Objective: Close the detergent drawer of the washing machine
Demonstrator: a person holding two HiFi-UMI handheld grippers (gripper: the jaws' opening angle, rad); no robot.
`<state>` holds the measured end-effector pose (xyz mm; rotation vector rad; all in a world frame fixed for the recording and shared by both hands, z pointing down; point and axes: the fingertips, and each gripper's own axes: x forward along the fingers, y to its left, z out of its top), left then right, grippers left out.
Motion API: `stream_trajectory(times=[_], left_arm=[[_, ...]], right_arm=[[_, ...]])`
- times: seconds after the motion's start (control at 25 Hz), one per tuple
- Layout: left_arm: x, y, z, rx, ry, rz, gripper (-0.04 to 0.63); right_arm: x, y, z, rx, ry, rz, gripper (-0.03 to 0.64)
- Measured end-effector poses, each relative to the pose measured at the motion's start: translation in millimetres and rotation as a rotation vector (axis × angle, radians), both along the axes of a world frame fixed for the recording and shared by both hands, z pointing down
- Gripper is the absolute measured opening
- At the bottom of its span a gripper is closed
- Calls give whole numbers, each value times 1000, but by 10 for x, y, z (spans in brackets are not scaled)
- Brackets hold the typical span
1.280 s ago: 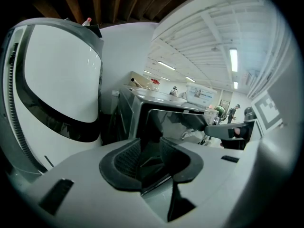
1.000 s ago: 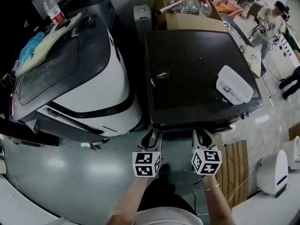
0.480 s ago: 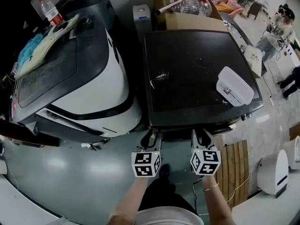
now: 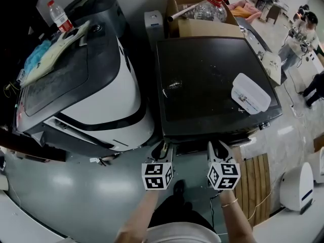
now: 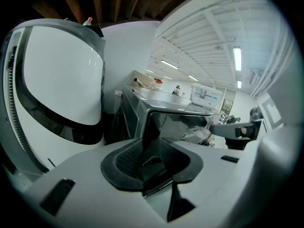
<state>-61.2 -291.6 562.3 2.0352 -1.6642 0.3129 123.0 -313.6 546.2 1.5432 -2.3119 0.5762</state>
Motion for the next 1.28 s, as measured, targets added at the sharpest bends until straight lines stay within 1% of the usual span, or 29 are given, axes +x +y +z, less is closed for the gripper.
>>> stream_trajectory(times=[0.16, 0.28, 0.6, 0.72, 1.0, 1.28], left_arm=[[9, 92, -116, 26, -19, 13, 97], [10, 182, -203, 45, -32, 12, 76], [43, 436, -512, 110, -37, 9, 48], [54, 526, -610, 129, -37, 3, 41], [84, 788, -806, 167, -45, -8, 25], [138, 1069, -964, 208, -75, -9, 11]], right_arm=[[13, 103, -112, 24, -19, -10, 95], [32, 201, -208, 45, -38, -14, 95], [82, 491, -481, 94, -67, -49, 92], [92, 590, -572, 111, -78, -67, 67], [126, 830, -776, 156, -91, -90, 63], [213, 1069, -903, 180, -100, -99, 44]])
